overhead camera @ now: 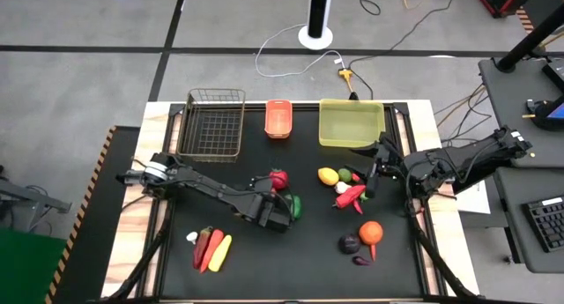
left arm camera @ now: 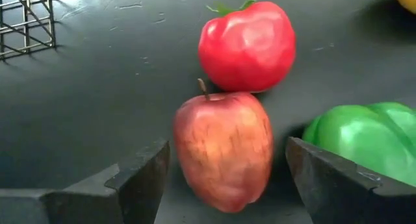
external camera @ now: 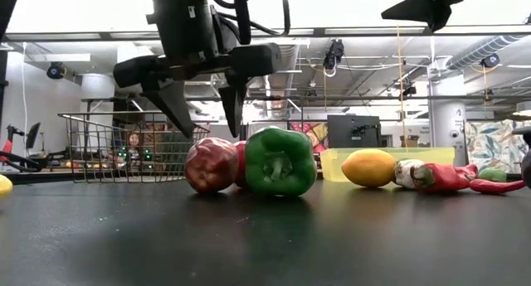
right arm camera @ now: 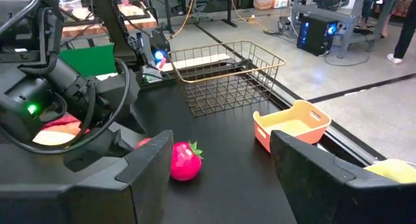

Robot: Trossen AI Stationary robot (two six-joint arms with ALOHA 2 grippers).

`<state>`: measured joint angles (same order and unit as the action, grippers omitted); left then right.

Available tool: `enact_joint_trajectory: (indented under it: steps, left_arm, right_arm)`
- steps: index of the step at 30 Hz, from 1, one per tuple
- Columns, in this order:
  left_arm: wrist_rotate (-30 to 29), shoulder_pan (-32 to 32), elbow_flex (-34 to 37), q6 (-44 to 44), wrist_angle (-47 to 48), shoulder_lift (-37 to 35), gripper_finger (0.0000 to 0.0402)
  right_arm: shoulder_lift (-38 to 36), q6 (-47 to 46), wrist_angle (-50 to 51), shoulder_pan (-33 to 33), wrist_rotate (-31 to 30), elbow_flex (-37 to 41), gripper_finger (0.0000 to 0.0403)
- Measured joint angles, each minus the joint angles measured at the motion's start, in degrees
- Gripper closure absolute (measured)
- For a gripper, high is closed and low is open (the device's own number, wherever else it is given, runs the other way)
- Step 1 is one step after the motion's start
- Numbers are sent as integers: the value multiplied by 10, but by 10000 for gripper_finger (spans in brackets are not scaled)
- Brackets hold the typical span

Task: Sort produce into baskets
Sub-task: Put the red apple into the wire basket

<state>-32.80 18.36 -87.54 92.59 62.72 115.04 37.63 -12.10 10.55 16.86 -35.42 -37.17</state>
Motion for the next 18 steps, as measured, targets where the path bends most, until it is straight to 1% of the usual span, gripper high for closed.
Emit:
enact_joint_trajectory:
  steps: [13,18]
  left_arm:
    - [9,-6,13,-2,-9,0,114]
    - [9,-6,38,-2,-48,0,114]
  right_arm:
    - [0,-10,0,0,0,0,154]
    - [0,-9,0,0,0,0,154]
